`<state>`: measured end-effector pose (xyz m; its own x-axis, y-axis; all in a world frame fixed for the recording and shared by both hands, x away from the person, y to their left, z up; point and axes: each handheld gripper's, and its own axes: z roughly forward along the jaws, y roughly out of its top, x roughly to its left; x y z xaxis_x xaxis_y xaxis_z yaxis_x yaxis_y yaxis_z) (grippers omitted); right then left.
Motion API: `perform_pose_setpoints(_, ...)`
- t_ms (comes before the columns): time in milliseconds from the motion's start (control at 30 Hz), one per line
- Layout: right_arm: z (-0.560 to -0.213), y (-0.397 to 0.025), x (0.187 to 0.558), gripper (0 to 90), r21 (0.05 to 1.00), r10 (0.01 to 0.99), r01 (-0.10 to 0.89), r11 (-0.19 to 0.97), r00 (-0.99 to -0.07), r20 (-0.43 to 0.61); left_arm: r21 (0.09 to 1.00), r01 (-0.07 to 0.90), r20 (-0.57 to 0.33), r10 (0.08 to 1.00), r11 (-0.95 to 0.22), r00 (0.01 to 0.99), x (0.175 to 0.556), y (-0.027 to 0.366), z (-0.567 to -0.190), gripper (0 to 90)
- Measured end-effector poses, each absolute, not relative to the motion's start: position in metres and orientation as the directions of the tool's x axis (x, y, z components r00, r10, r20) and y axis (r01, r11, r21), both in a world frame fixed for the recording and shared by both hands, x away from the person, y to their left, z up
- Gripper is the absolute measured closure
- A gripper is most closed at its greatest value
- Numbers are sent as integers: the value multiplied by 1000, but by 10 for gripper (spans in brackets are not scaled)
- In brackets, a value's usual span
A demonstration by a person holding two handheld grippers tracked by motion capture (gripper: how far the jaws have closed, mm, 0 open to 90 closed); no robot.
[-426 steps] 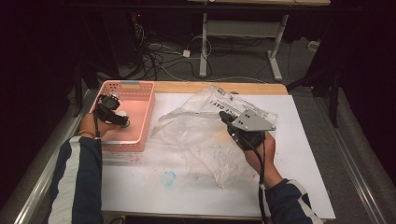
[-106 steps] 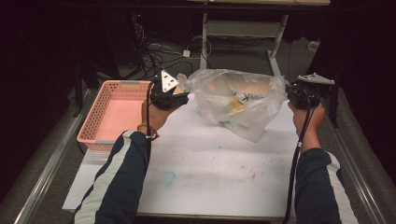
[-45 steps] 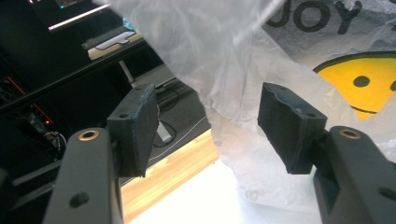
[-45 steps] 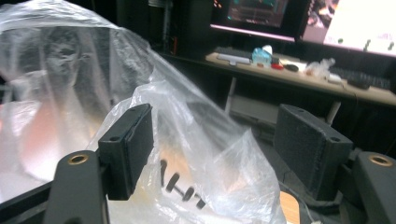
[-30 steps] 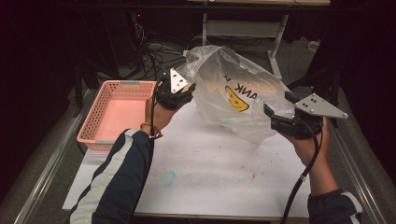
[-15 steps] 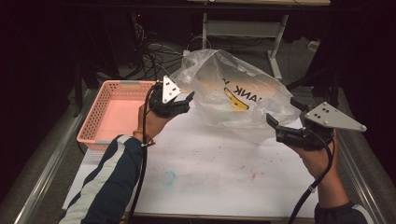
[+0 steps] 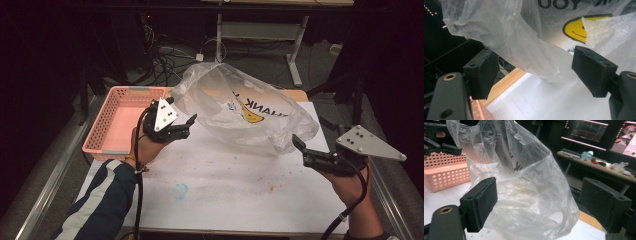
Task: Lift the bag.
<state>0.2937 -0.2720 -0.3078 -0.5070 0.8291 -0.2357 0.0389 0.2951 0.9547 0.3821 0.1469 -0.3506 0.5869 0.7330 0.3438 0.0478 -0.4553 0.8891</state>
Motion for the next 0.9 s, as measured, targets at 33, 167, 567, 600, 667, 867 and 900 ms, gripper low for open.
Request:
perform_pose_setpoints(33,-310,-272,292,154,953,824,42,301,-515,-238,887,49,345,732,-458,588,379,149,-353,215)
perform_pose_setpoints(167,-320,-271,288,154,949,809,61,310,-542,-230,893,64,323,734,-445,598,368,161,-363,187)
perform_pose_setpoints(567,-356,-272,294,160,928,771,128,349,-603,-206,877,64,345,718,-476,604,336,185,-390,183)
perform_pose_setpoints(600,-358,-271,294,161,926,769,132,354,-604,-209,875,65,348,717,-480,604,334,187,-391,183)
perform_pose_setpoints(667,-363,-270,296,162,920,768,132,370,-601,-222,871,64,356,716,-486,601,329,191,-395,183)
perform_pose_setpoints(867,-375,-270,300,165,915,763,145,377,-608,-218,867,73,359,718,-494,595,317,203,-404,183)
perform_pose_setpoints(900,-378,-270,300,165,913,762,148,381,-610,-218,867,74,358,719,-493,596,316,205,-405,183)
